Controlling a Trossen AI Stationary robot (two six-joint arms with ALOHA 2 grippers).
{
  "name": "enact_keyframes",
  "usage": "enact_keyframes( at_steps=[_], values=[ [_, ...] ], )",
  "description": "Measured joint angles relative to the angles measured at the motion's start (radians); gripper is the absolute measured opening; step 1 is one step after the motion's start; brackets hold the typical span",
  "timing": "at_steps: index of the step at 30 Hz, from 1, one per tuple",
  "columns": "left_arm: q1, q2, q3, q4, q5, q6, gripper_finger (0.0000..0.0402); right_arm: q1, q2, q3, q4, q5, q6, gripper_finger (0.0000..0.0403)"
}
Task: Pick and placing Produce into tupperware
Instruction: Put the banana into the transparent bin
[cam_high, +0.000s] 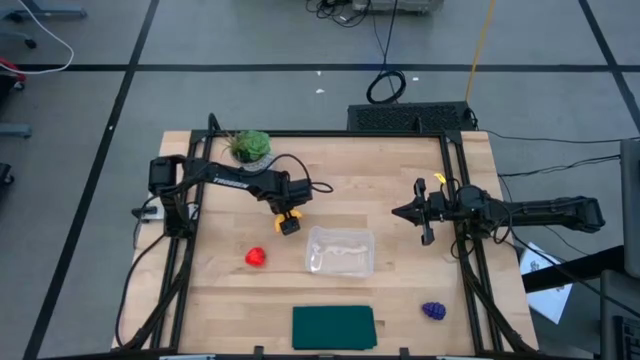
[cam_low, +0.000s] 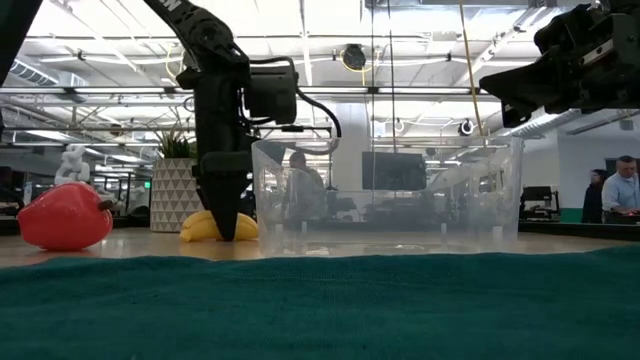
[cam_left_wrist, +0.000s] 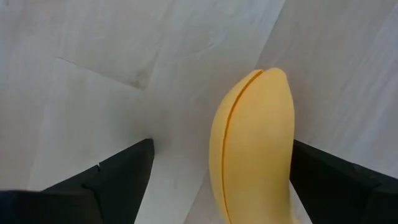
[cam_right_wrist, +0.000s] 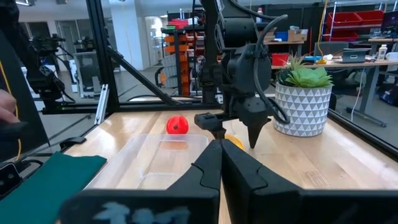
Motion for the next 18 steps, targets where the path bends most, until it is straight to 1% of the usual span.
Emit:
enact_keyframes(
  at_steps=[14, 18],
  values=[
    [0.004, 0.005, -0.001, 0.001, 0.0, 0.014, 0.0355, 0.0, 0.004, 0.0, 0.001, 0.0, 0.0, 0.0],
    [0.004, 0.005, -0.001, 0.0, 0.0, 0.015, 0.0337, 0.0, 0.004, 0.0, 0.001, 0.0, 0.0, 0.0]
  ],
)
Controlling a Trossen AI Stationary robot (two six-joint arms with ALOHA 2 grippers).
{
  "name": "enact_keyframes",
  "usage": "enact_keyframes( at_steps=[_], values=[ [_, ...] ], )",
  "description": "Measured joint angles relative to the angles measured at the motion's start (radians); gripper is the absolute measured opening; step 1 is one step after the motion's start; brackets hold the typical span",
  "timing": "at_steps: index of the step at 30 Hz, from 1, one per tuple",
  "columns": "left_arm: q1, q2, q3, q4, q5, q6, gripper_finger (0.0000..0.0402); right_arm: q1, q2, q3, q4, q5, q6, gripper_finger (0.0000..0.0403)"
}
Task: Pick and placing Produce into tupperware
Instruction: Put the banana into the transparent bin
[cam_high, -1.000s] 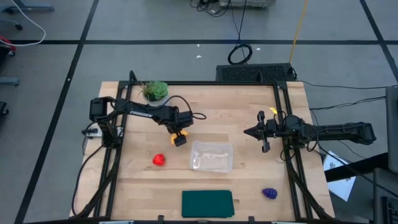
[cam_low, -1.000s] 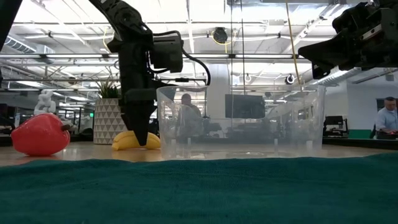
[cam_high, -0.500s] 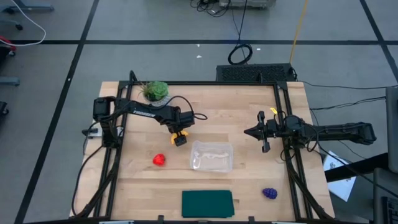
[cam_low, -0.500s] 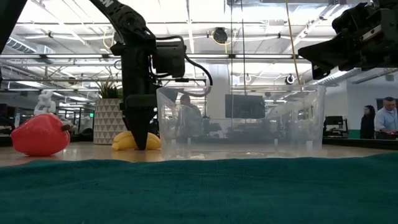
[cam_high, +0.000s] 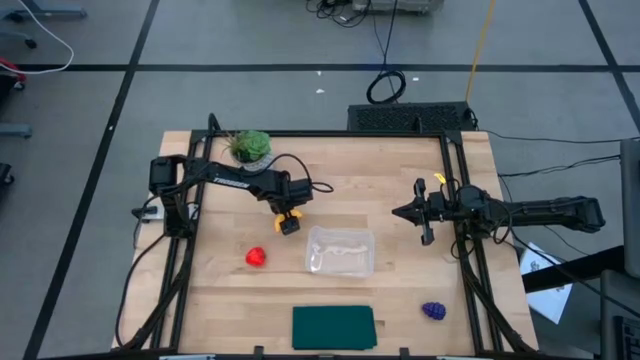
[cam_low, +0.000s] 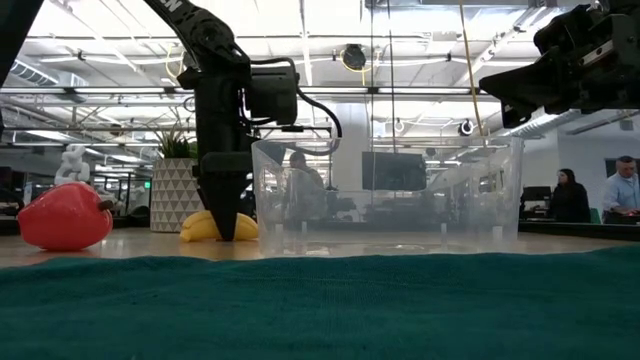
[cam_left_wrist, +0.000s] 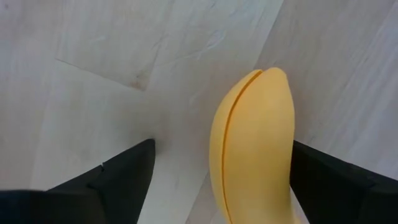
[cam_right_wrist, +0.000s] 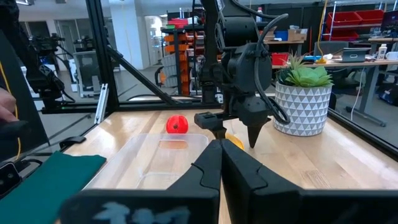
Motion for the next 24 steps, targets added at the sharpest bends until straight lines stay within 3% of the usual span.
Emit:
enact_keyframes(
  at_steps=[10, 24],
  values=[
    [0.002, -0.011, -0.002, -0.018, -0.002, 0.015, 0.0259, 0.0, 0.0, 0.0, 0.0, 0.0, 0.0, 0.0],
    [0.003, -0.051, 0.099, -0.17, -0.056, 0.04, 0.0194, 0.0, 0.0, 0.0, 0.001, 0.0, 0.0, 0.0]
  ],
)
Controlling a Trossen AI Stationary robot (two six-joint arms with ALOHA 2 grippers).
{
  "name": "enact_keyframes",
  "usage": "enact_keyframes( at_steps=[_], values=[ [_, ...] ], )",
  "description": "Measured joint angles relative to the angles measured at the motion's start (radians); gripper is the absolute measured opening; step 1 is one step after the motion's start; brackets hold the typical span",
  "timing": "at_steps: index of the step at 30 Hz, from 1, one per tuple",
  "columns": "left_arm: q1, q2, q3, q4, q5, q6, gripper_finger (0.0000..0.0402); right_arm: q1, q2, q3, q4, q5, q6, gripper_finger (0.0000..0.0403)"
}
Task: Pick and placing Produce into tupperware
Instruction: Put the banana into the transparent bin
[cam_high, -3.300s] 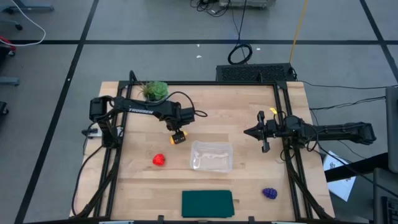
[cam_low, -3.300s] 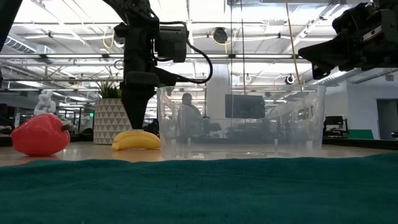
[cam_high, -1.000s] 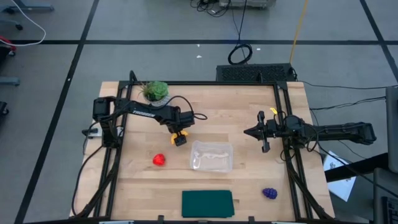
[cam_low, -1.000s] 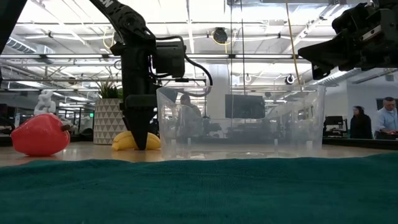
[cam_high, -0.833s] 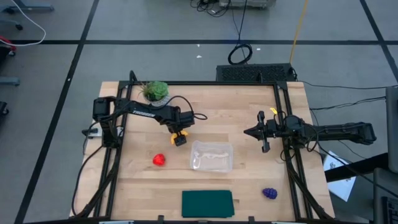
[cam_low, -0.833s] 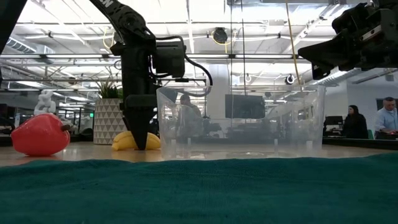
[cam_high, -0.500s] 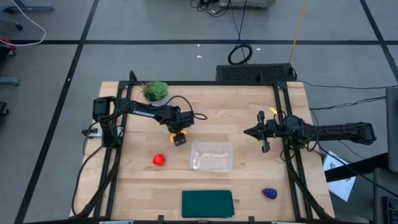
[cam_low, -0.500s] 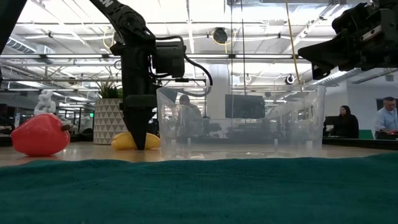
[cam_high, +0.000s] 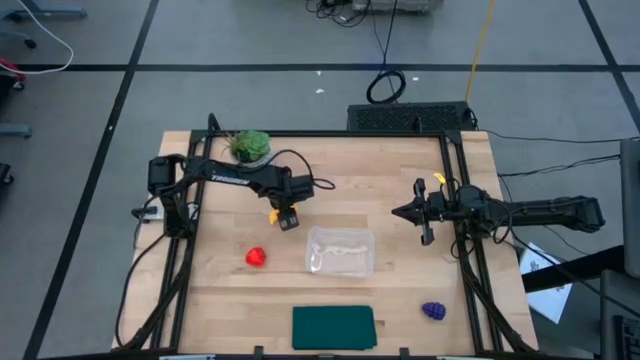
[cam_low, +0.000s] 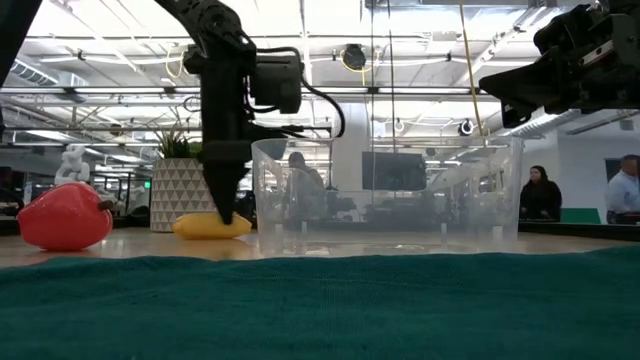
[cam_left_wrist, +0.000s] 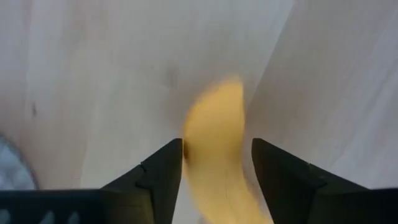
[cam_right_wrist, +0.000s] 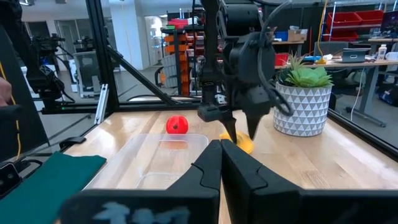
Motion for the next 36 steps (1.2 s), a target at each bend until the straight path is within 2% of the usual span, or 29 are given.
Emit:
enact_keyframes(
  at_steps=[6, 10, 14, 22, 26, 30, 36],
  values=[
    [0.001, -0.002, 0.017, -0.024, 0.001, 0.008, 0.0169, 0.0, 0.0, 0.0, 0.0, 0.0, 0.0, 0.0],
    [0.0, -0.002, 0.018, -0.019, 0.0, 0.0, 0.0172, 0.0, 0.0, 0.0, 0.0, 0.0, 0.0, 0.0],
    [0.0, -0.003, 0.018, -0.019, 0.0, 0.0, 0.0206, 0.0, 0.0, 0.0, 0.0, 0.0, 0.0, 0.0],
    [0.0, -0.004, 0.018, -0.022, 0.057, -0.026, 0.0317, 0.0, 0.0, 0.0, 0.0, 0.0, 0.0, 0.0],
    [0.0, -0.004, 0.018, -0.031, 0.057, -0.042, 0.0358, 0.0, 0.0, 0.0, 0.0, 0.0, 0.0, 0.0],
    [0.0, -0.005, -0.002, -0.028, 0.056, -0.053, 0.0375, 0.0, 0.0, 0.0, 0.0, 0.0, 0.0, 0.0],
    [0.0, -0.005, -0.046, -0.002, 0.056, -0.069, 0.0376, 0.0, 0.0, 0.0, 0.0, 0.0, 0.001, 0.0]
  ],
)
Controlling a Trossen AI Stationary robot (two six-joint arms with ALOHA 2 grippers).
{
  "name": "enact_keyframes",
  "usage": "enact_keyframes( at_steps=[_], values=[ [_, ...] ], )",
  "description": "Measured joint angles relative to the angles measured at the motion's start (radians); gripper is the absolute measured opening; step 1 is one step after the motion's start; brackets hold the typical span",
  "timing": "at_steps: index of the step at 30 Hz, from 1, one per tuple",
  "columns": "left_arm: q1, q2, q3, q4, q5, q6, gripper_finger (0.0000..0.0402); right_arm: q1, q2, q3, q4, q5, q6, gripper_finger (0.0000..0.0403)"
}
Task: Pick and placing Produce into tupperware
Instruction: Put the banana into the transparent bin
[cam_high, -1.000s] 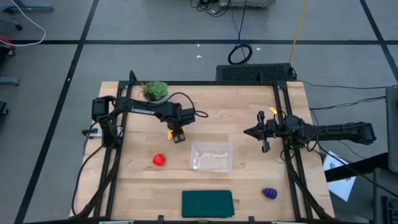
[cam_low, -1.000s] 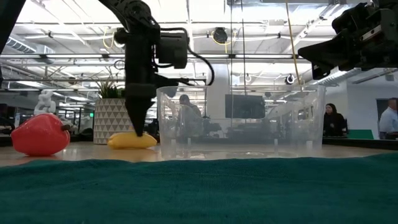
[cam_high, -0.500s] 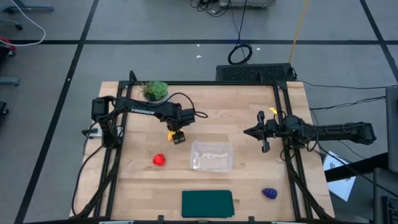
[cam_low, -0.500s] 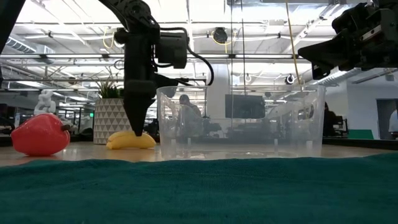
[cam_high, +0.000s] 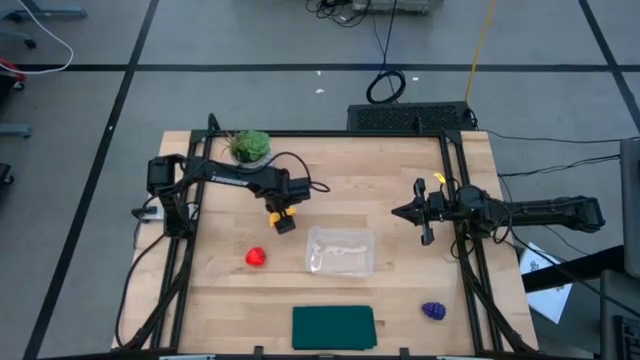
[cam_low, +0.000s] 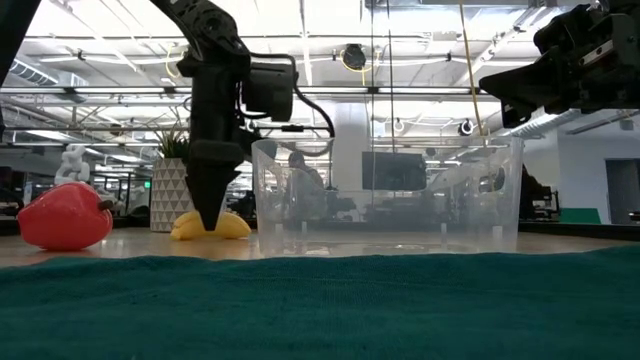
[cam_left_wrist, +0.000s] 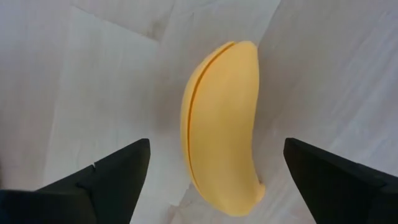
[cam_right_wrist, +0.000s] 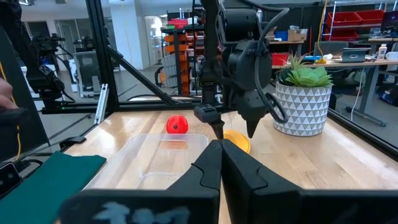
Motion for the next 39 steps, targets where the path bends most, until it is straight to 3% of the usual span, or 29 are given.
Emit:
enact_keyframes(
  at_steps=[13, 39],
  values=[
    [0.014, -0.001, -0.054, 0.104, -0.003, 0.015, 0.0368, 0.0, 0.0, 0.0, 0.0, 0.0, 0.014, 0.0],
    [0.03, -0.002, -0.057, 0.099, 0.0, 0.034, 0.0167, 0.0, 0.0, 0.0, 0.0, 0.0, 0.014, 0.0]
  ],
)
